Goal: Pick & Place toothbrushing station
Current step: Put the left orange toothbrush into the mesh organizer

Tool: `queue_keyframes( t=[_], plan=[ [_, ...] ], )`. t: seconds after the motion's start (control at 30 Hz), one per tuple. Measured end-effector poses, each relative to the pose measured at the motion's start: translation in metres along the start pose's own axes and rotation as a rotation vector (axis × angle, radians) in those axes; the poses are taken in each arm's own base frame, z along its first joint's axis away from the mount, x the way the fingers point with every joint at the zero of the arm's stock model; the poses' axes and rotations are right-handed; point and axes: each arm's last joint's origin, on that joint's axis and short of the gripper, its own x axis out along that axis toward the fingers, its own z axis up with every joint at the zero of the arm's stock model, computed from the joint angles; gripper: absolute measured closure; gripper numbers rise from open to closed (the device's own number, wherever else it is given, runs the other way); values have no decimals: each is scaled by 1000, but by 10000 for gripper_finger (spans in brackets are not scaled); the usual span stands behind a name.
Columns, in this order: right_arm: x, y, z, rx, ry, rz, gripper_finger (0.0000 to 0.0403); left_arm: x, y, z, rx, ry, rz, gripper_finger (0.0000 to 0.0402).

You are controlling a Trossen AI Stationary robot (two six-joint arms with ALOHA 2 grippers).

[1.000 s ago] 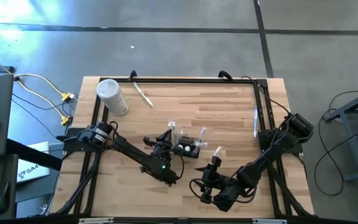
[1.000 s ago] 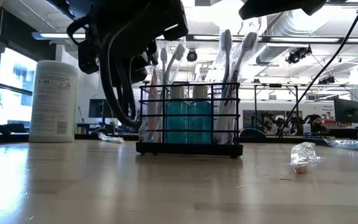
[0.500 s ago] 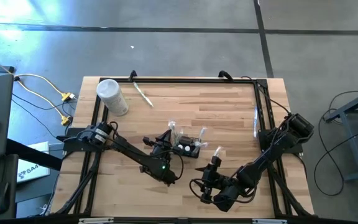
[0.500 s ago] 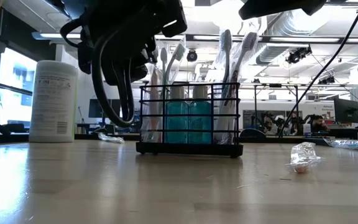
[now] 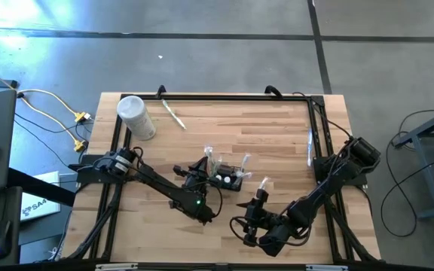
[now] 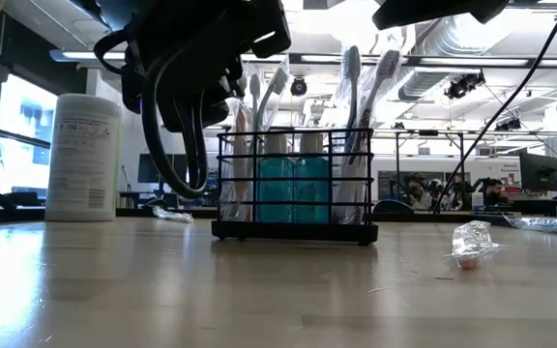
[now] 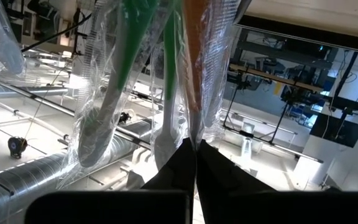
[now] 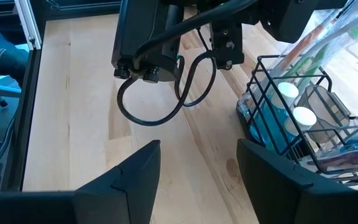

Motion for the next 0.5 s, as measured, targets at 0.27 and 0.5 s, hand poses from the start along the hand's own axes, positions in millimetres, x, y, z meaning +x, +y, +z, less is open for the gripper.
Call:
queue_keyframes(
  t=[0.27,0.5],
  plan=[
    [-1,1,-1,-3,0,5,199,10,0,-1,1,14,-22,401],
    [-3,2,-2,-7,-2,7,199,10,0,-1,1,10,-24,401]
  ],
)
